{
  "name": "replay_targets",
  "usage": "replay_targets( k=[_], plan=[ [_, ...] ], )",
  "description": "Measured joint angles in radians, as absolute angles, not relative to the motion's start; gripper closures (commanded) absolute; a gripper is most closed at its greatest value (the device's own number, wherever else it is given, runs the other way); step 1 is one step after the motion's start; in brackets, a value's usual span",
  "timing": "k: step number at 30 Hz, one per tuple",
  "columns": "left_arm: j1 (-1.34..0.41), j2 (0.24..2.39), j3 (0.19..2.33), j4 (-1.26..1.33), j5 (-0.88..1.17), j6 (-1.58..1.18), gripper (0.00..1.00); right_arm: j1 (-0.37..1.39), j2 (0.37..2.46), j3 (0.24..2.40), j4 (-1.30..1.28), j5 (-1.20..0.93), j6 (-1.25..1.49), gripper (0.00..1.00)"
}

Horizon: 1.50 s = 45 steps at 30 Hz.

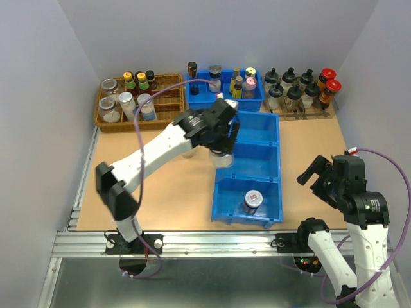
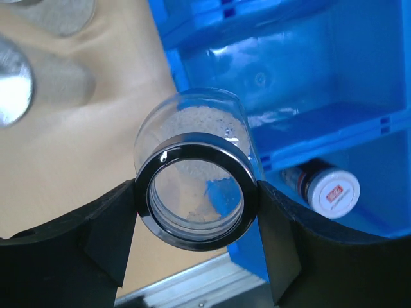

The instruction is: Organize the condiment bottles

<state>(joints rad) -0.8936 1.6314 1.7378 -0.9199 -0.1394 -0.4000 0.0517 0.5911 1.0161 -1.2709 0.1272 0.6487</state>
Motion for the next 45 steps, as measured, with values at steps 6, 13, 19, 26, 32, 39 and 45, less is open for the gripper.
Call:
replay_targets(
  k=[6,13,19,26,32,39,45],
  plan=[
    [-0.930,1.937,1.971,-0.906,-0.163,-0.334,1.00,0.052,0.590,1.018,-1.272,0.146,0.657,0.00],
    [-0.974,2.138,2.115,-0.924,-0.142,-0.292,1.00,0.052,0.585,1.018,-1.272,0.157,0.663,0.00],
    [-1.009,2.211,2.191,-0.918,-0.123,-0.297,1.00,0.052,0.566,1.017,-1.273,0.158,0.664,0.00],
    [-1.047,2.232,2.194,-0.898,-0.116,-0.358,1.00,0.052,0.560,1.016,-1.274,0.158,0.667,0.00],
    [-1.061,2.253,2.194,-0.875,-0.130,-0.411,1.00,0.052,0.553,1.016,-1.274,0.158,0.667,0.00],
    [-1.060,2.265,2.194,-0.859,-0.162,-0.445,0.59,0.052,0.547,1.016,-1.276,0.158,0.666,0.00],
    [-1.061,2.265,2.194,-0.857,-0.168,-0.455,0.12,0.052,0.541,1.014,-1.280,0.158,0.666,0.00]
  ],
)
